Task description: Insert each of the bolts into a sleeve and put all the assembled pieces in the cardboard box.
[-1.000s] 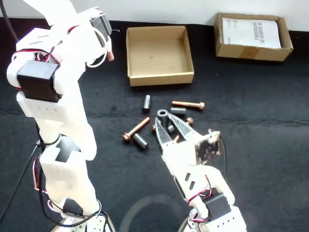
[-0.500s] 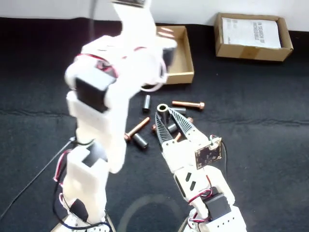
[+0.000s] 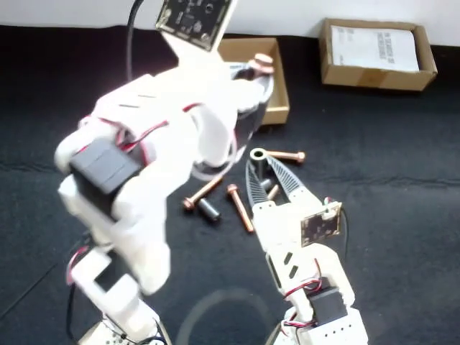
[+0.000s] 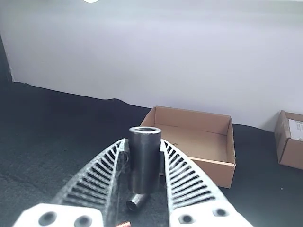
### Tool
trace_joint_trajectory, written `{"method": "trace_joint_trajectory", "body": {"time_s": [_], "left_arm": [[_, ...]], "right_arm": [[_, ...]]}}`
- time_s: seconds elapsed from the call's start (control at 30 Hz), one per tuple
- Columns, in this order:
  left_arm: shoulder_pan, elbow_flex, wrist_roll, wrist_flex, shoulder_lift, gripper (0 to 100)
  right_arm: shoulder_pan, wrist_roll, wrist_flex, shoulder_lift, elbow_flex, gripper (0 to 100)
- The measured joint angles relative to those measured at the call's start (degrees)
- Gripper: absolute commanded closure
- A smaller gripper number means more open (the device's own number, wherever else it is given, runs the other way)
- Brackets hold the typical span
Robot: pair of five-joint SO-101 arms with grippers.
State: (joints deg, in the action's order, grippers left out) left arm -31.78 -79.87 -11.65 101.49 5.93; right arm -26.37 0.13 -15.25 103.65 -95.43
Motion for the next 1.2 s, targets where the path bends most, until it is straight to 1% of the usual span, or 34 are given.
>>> {"method": "trace_joint_trajectory", "body": {"time_s": [0.17,0.27,0.37,0.43,0.57,0.83,0.97,1.1,1.2], "left_arm": [[-2.55,19.52,0.44,0.0,-17.32,99],[-2.46,30.77,1.93,-0.26,-26.46,99],[-2.37,40.44,2.55,-3.87,-31.47,99],[-0.53,45.98,2.55,-7.38,-32.44,99],[2.02,58.64,2.46,-18.81,-32.62,99],[2.02,85.89,2.37,-46.77,-32.44,99],[2.02,95.74,-2.46,-60.48,-32.44,99],[2.29,103.03,-7.56,-68.22,-35.34,99],[2.11,107.43,-8.79,-72.18,-38.86,99]], "right_arm": [[0.0,0.0,0.0,0.0,0.0,99.1],[0.0,0.0,0.0,0.0,0.0,99.1],[0.0,0.0,0.0,0.0,0.0,99.1],[0.0,0.0,0.0,0.0,0.0,99.1],[0.0,0.0,0.0,0.0,0.0,99.1],[0.0,0.0,0.0,0.0,0.0,99.1],[0.0,0.0,0.0,0.0,0.0,99.1],[0.26,0.0,0.0,0.0,0.0,99.1],[0.26,0.0,0.0,0.0,0.0,99.1]]}}
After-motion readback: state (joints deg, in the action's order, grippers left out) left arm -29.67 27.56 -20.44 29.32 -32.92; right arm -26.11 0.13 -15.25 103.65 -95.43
